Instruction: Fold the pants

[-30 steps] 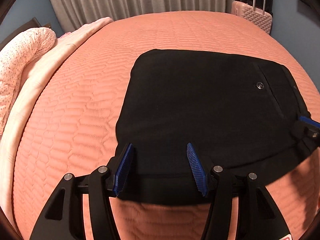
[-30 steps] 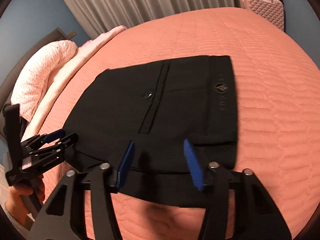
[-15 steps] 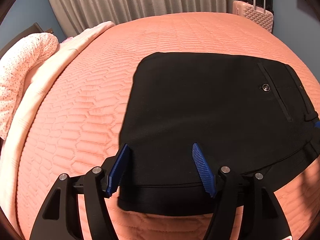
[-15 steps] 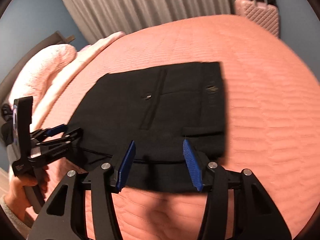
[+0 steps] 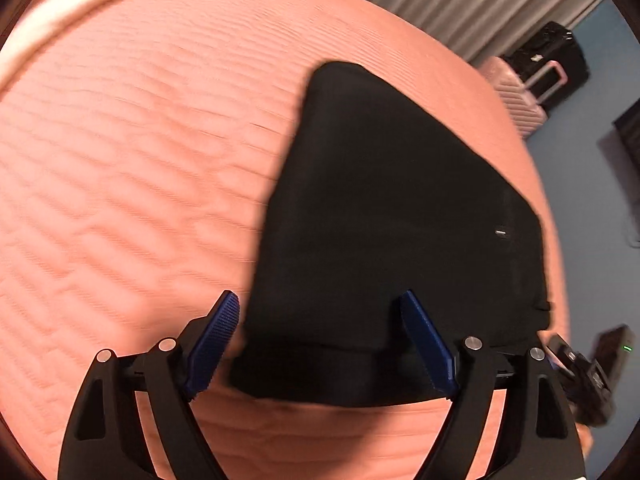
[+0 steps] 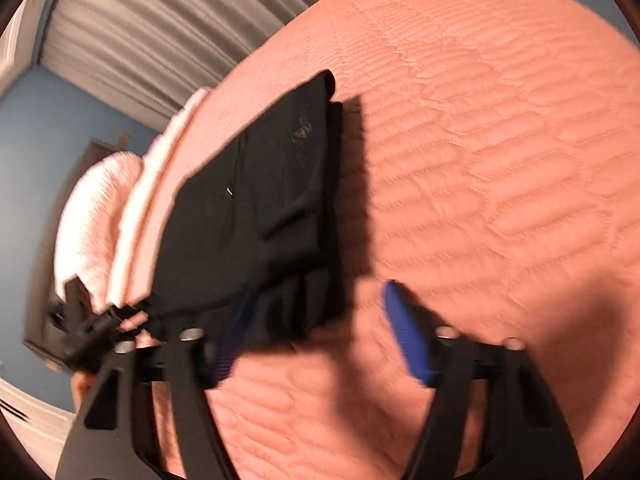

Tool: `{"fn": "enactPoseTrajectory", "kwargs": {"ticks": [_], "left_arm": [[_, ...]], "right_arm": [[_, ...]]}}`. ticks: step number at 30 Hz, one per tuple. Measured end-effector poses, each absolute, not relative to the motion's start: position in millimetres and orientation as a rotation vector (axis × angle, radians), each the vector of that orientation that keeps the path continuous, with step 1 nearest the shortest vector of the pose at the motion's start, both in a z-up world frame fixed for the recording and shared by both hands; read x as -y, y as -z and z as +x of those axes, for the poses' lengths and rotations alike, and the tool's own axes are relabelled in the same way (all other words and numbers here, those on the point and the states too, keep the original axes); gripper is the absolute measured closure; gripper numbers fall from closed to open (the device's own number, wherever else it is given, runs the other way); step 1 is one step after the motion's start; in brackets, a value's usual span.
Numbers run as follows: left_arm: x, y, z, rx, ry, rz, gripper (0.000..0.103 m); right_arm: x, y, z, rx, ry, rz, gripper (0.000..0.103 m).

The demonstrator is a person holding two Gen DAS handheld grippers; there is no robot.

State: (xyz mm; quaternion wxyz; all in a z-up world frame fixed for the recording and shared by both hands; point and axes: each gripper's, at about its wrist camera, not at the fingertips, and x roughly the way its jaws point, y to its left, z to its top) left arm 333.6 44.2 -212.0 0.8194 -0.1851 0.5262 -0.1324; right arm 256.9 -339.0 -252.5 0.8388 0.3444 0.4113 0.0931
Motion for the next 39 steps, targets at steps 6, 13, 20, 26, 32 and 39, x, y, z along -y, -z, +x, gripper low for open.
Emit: {"fn": "enactPoseTrajectory", "kwargs": {"ticks": [6,13,20,26,32,39], "left_arm": [[-41.8,219.9,342.9,-1.119,0.302,-0.525,0.012],[-50.2,226.3,360.5,-1.113,0.332,-0.663,0.011],[-28.3,220.1,365.9,-1.092,0.295,-0.55,0.005],[-20.4,208.7,355.5,-1.038,0.248,-0.399,0.053],[-32.4,181.9,352.1,-1.015,0.308,-0.447,0.091],[-49.3,133.5,287.2,-0.97,0.386,-0.481,0.094]], "right_arm": [[326.9,263.8,288.1,-0.862,-0.288,0.852,0.023],[310.8,259.5,300.8,-0.853,-0.323,0.819,0.022],[294.1,258.8,313.9,-0.864,-0.337,0.767,0.022],[302.2,262.6,311.8,-0.872,-0.302,0.771,0.072],[298.6,234.7,300.1,-0.84,-0.321,0.73,0.078],[300.0,176.2,236.2,-0.814,-0.381,0.665,0.08]]}}
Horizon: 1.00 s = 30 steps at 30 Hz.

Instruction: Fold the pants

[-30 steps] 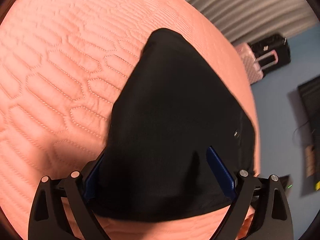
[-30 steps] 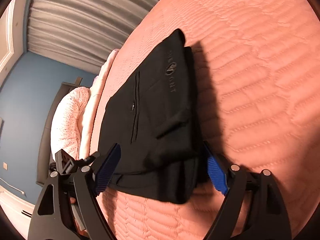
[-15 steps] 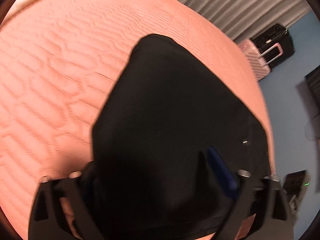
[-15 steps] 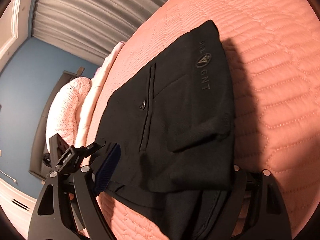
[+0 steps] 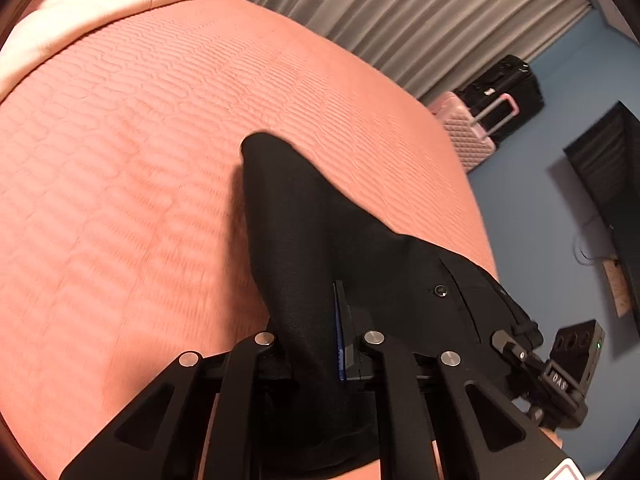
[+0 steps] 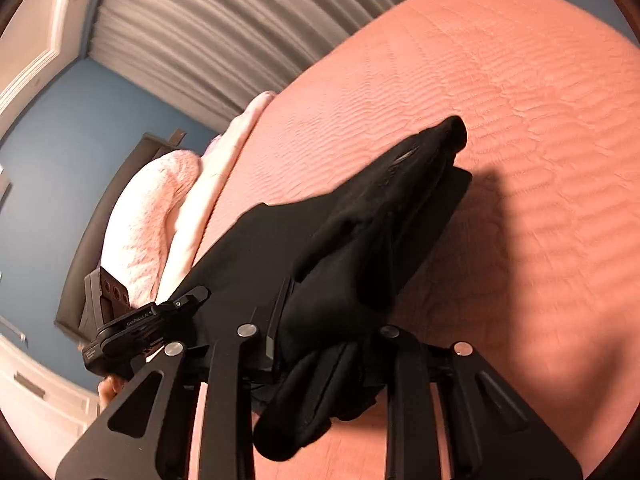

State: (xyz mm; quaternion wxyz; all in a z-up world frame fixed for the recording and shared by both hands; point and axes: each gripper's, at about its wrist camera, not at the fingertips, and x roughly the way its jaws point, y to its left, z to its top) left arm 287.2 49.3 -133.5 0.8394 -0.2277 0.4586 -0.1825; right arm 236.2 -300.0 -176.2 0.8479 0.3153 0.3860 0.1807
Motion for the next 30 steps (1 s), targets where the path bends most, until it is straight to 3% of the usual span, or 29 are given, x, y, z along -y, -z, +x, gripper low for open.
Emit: {"fn": "enactPoseTrajectory", "kwargs": {"ticks": [3,9,11,13,16,20,23,24,30], "left_arm": [[-61.3,141.3,234.6,-1.007,0.398,-0.484,0.094],[-72.4,185.5,130.8,-1.072,0.355,-0.414,0.093],[-82.1,200.3,116.9,-1.076,0.307,-0.437,0.083],[-96.3,203.6,108.7,-1.068,0.264,-0.476,0.076],[-110.3,177.3,94.9,-0.997,0.098,-0.313,0.078],[-105.3,130.4,73.4,-0.874,0.067,-0.137,0.082],[-64.3,120.4,73.3,-0.851,0.156,-0.04,0.074],[-58.5,124.4,73.5,-0.856,0.179,-0.011,0.068],[-21.9,207.8,94.4,-1.043,0.186,0.036,0.066]], "right_arm": [[296.3,181.3,179.1,-0.854,-0.387,0.631,0.08],[288.1,248.0,68.6,-0.98,-0.352,0.629,0.079],[295.7,263.4,54.3,-1.008,-0.301,0.638,0.064],[311.9,260.4,39.2,-0.976,-0.251,0.68,0.063],[314.9,227.9,14.3,-0.907,-0.141,0.526,0.063],[291.9,180.0,-5.8,-0.795,-0.081,0.278,0.063],[262.5,167.1,4.1,-0.77,-0.156,0.216,0.063],[251.3,169.8,9.9,-0.774,-0.17,0.168,0.064],[245.4,232.3,35.0,-0.928,-0.162,0.143,0.067]]}}
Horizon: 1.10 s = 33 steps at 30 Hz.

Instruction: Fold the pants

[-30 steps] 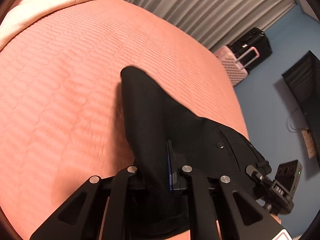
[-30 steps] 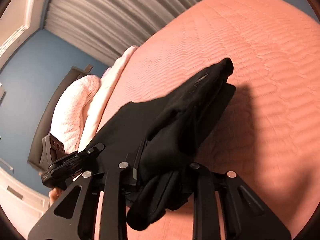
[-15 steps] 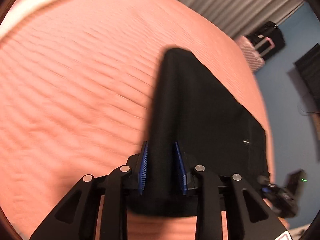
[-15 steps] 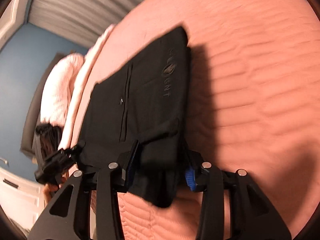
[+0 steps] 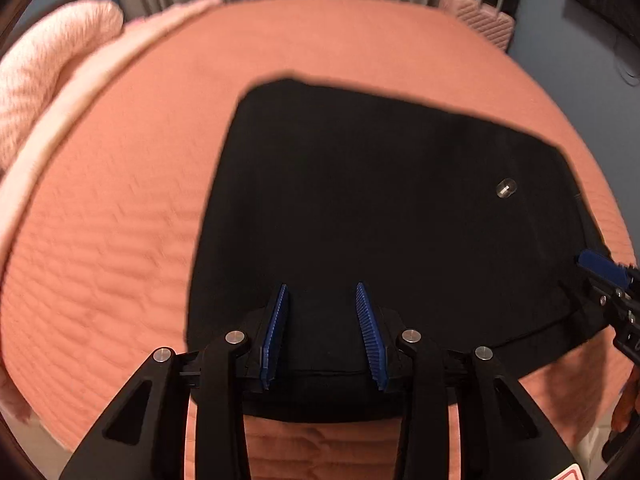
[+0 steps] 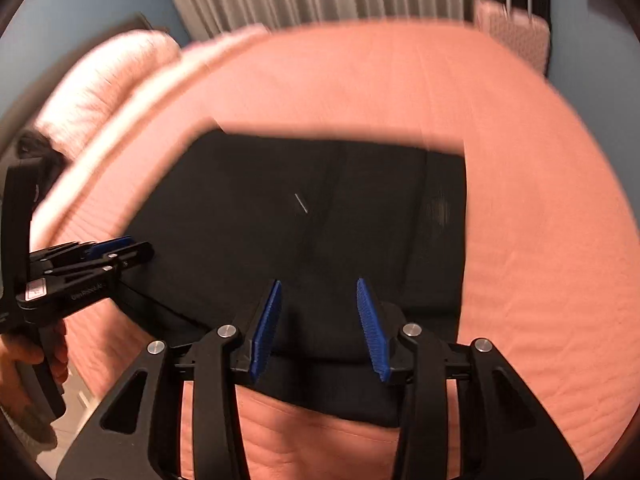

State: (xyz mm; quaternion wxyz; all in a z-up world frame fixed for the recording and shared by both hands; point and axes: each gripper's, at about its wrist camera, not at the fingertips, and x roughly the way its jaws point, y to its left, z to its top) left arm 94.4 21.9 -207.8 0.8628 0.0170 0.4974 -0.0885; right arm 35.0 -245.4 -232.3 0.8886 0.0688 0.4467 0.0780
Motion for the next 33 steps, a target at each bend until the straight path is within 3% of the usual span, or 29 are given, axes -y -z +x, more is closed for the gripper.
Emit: {"fn": "enactPoseTrajectory", "kwargs": {"ticks": [5,9,15,16,19,21,23,24,29,33], "left_arm": [[-31.7,199.6,96.2,-1.012,0.169,0.006,0.066],[-39.4,213.9,103.8,-1.027,0.165,-0.027,0.065],[-22.0,196.9,87.8,-1.015,0.16,0.039,0.064],[-23.6,200.3,86.8,-1.032,0.161,0.027,0.064],[-21.4,208.2,78.9,-1.023,0.154,0.058,0.063],[-18.2,201.0,73.3,-1.023,0.142,0.091,0.064],[-21.4,190.8,66.6,-1.024,0.143,0.07,0.064],[-25.1,184.1,61.5,-1.018,0.15,0.044,0.064],[-29.1,169.0,50.9,-1.005,0.16,0.032,0.063],[-6.2,151.1,84.6,-0.951,0.205,0.055,0.063]], "right_arm": [[252.5,194.0,16.3,-0.837,-0.148,0.221,0.068],[250.1,232.2,19.7,-0.938,-0.11,0.149,0.069],[235.9,206.7,2.4,-0.882,-0.065,0.157,0.067],[233.8,216.6,4.1,-0.91,-0.053,0.124,0.059],[219.2,227.1,0.2,-0.887,-0.034,-0.001,0.059],[211.9,213.4,-5.8,-0.88,-0.032,0.007,0.048],[210.0,199.1,-15.6,-0.834,-0.03,0.039,0.025],[209.2,191.7,-23.9,-0.803,-0.031,0.044,0.021],[219.1,172.1,-31.2,-0.767,-0.006,0.079,0.019],[226.0,143.1,11.6,-0.705,-0.049,0.151,0.019]]}}
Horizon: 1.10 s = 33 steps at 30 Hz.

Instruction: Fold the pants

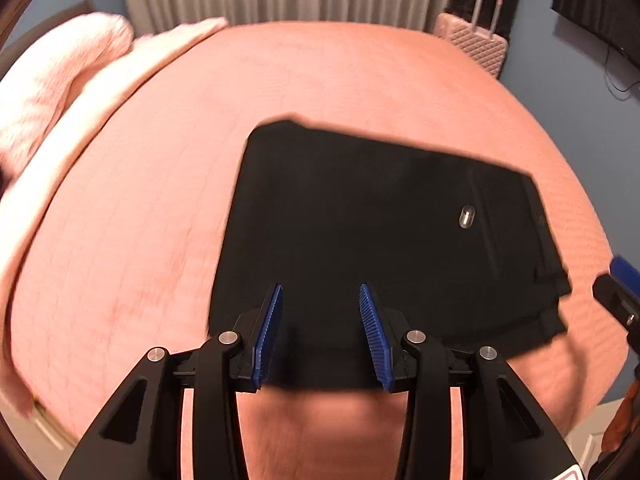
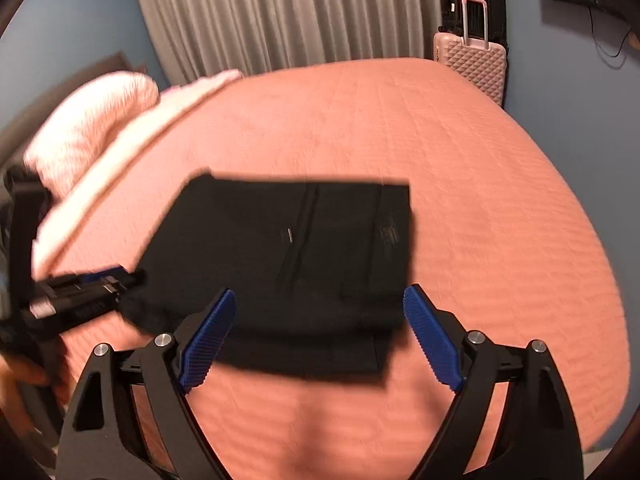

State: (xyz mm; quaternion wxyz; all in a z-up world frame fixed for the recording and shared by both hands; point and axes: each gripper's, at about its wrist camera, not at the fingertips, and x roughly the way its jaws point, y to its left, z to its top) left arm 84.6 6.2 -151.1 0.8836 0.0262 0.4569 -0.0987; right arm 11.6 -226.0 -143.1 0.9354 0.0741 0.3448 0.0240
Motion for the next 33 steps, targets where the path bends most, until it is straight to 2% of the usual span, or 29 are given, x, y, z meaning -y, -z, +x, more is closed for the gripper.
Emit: {"fn": "enactPoseTrajectory", "kwargs": {"ticks": [1,3,6,8,9,11,13,15,18,21,24,25,27,33], "left_arm": [[2.2,147.5,101.5,-0.935,0.214,0.069,0.054],[18.3,150.3,135.1,-0.932,0.211,0.121,0.043],[37.6,171.7,188.8,-0.998,0.195,0.175,0.043],[38.0,192.7,216.9,-1.074,0.172,0.172,0.043],[34.5,202.0,226.1,-1.11,0.17,0.158,0.04],[18.5,209.7,237.6,-1.118,0.208,0.091,0.032],[0.1,204.1,244.5,-1.089,0.157,0.109,0.036],[-20.9,186.8,237.9,-1.007,0.059,0.149,0.039],[-46.1,175.2,211.2,-0.986,0.143,-0.023,0.037],[-38.1,192.4,180.0,-1.0,0.151,0.038,0.036],[-39.7,212.1,160.8,-1.002,0.124,0.125,0.031],[-45.9,206.5,157.4,-1.021,0.096,0.099,0.035],[-49.4,189.5,147.7,-1.027,0.066,0.059,0.037],[-32.5,142.4,100.1,-0.976,0.069,0.087,0.036]], "right_arm": [[224.5,139.0,25.8,-0.701,-0.056,0.15,0.019],[222.9,135.2,63.1,-0.705,-0.071,0.164,0.019],[218.7,151.1,116.2,-0.774,-0.107,0.174,0.019],[222.0,169.6,140.7,-0.823,-0.136,0.211,0.031],[227.4,184.7,154.9,-0.878,-0.135,0.209,0.032],[246.8,206.8,163.7,-0.93,-0.022,0.144,0.053],[283.5,212.4,155.0,-0.924,-0.019,0.274,0.075],[292.1,197.1,134.0,-0.879,0.043,0.301,0.071],[258.5,191.3,104.8,-0.858,-0.061,0.218,0.071],[231.5,219.6,86.5,-0.916,-0.054,0.082,0.074],[248.1,218.3,63.8,-0.888,0.017,0.227,0.075],[245.7,210.2,55.7,-0.878,0.053,0.222,0.072],[230.8,192.5,35.6,-0.844,0.061,0.132,0.072],[217.2,168.5,3.7,-0.825,0.122,0.131,0.07]]}}
